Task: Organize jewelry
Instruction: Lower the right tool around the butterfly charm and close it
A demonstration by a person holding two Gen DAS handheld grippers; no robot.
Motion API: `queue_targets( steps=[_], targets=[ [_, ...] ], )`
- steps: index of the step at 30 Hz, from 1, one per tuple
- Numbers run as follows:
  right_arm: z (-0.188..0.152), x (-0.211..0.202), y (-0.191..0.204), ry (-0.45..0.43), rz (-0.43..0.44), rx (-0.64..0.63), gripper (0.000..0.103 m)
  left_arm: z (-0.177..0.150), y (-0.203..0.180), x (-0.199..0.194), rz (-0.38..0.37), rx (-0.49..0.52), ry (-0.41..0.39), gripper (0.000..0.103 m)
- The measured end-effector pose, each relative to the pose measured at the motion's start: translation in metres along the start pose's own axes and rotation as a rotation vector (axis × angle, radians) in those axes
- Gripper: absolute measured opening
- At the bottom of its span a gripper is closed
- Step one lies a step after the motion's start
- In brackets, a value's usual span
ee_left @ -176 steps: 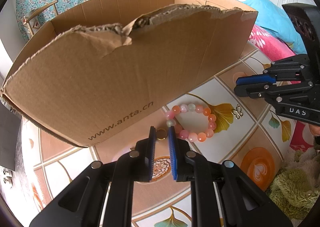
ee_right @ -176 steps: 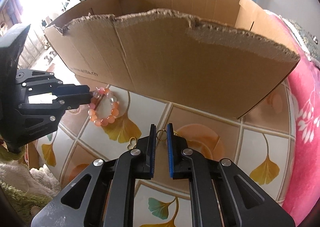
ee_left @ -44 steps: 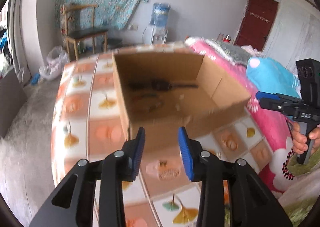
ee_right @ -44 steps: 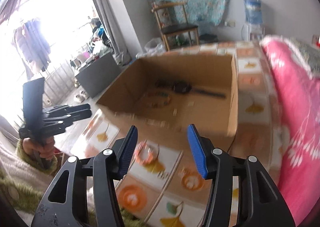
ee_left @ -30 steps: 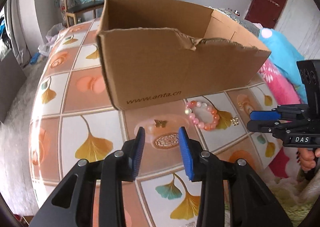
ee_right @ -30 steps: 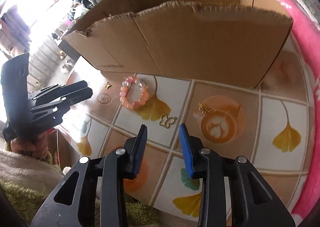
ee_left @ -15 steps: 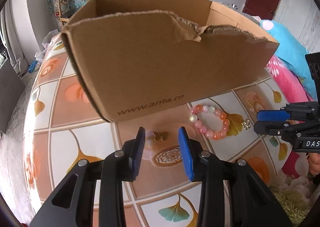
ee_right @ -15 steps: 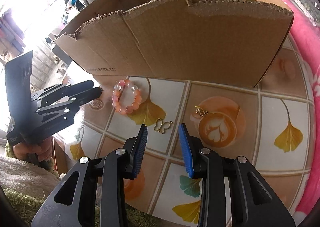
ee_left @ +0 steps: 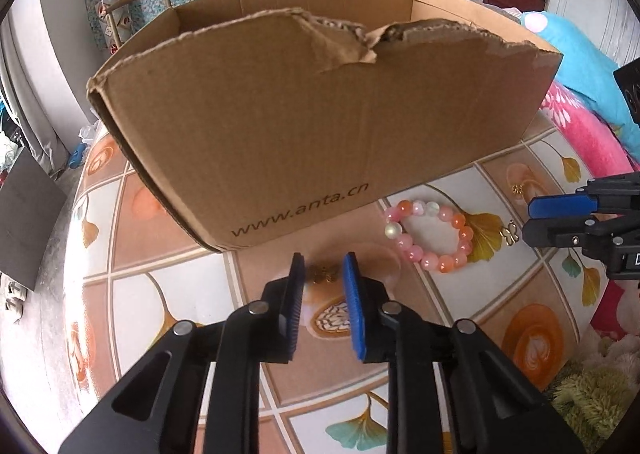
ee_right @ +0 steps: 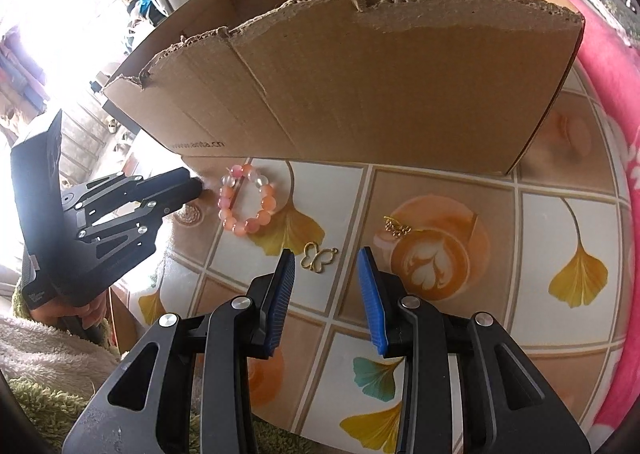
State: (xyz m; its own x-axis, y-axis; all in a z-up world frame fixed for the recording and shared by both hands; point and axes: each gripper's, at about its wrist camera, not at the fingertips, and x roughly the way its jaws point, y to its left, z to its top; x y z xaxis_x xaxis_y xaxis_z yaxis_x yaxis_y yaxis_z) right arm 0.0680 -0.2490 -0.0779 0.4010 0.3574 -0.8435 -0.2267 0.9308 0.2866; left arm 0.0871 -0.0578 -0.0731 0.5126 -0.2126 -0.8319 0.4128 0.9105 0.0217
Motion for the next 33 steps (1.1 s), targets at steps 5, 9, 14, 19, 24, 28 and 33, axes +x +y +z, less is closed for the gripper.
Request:
queue_targets(
  steps=[5,9,14,19,24,28,33],
  targets=[
    [-0.002,-0.004,-0.004,-0.007,-0.001,0.005,0.033,-0.002,-0.004,-0.001,0.004,0.011,-0.006,0.012],
    [-0.005,-0.006,-0.002,-0.011,-0.002,0.002,0.033,-0.002,-0.004,-0.001,0.006,0.015,-0.010,0.011],
    [-0.008,-0.011,0.002,-0.021,-0.007,-0.015,0.033,-0.002,-0.004,0.000,0.006,0.011,-0.008,0.011],
    [-0.010,-0.008,0.012,-0.006,-0.018,-0.042,0.033,-0.004,0.000,-0.002,0.002,0.002,-0.007,0.012],
    [-0.011,-0.003,0.018,-0.004,-0.054,-0.056,0.032,-0.004,0.001,-0.002,0.001,0.001,-0.006,0.012],
    [-0.010,0.001,0.020,0.001,-0.058,-0.050,0.030,-0.004,0.000,-0.002,0.002,0.000,-0.005,0.012],
    [-0.007,0.012,0.029,-0.007,-0.083,-0.077,0.028,-0.005,0.001,-0.003,0.001,-0.002,-0.004,0.012]
  ],
)
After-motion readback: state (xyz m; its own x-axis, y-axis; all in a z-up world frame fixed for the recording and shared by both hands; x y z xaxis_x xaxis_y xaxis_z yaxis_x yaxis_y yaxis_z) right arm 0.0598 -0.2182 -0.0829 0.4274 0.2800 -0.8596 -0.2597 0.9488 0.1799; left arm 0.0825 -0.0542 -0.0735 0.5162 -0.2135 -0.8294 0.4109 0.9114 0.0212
